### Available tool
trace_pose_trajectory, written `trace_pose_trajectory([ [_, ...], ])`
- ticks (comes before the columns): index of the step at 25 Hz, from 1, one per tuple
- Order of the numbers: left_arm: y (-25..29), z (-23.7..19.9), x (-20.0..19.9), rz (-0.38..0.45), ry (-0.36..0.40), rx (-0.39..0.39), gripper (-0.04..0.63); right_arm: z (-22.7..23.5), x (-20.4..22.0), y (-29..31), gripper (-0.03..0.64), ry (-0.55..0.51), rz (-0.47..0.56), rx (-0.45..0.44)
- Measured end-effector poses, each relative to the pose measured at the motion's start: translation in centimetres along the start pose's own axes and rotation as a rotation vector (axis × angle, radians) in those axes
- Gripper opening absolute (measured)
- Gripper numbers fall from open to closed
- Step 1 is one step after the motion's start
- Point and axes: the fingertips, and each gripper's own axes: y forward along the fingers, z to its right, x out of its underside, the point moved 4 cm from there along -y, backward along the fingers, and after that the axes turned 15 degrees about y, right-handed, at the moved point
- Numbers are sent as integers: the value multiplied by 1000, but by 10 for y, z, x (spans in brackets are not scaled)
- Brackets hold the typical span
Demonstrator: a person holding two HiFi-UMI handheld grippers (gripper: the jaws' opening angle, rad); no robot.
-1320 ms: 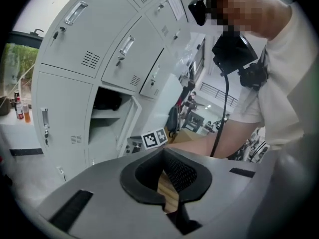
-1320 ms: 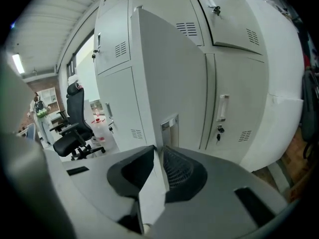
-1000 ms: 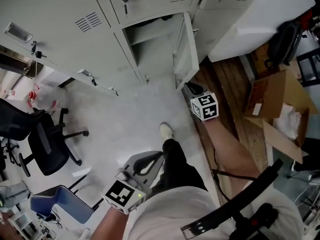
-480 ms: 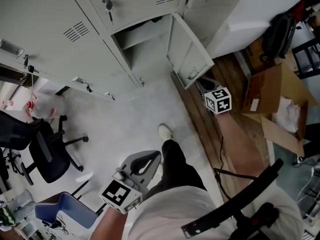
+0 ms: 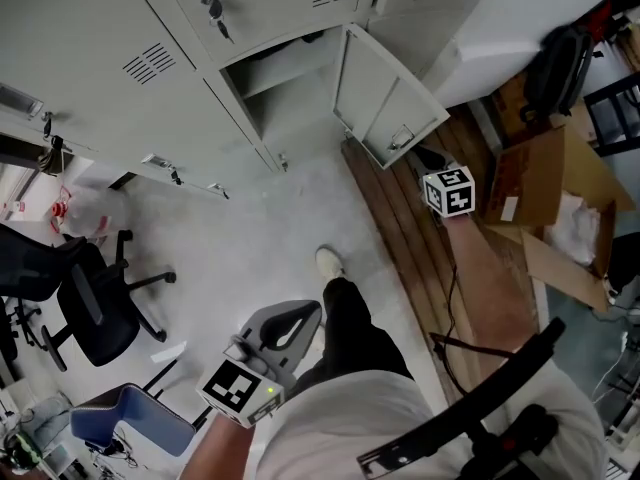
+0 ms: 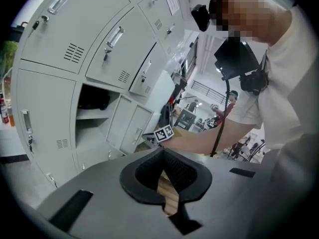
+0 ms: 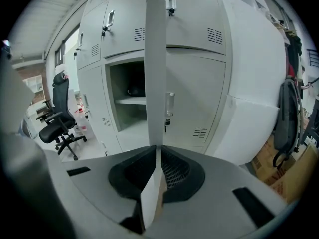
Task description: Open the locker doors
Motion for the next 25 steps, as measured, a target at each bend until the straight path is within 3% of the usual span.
trace_pose_trajectory([
  [16,-27,8,-4,38,-1,-53,11,-12,8,-14,28,16,-8,42],
  [21,-48,16,-9,59,20,-77,11,-57,12,-35,28,8,-2,-20],
  [25,-73,20,-18,80,58,-107,11,-117,-1,-64,28,42,43,-121],
])
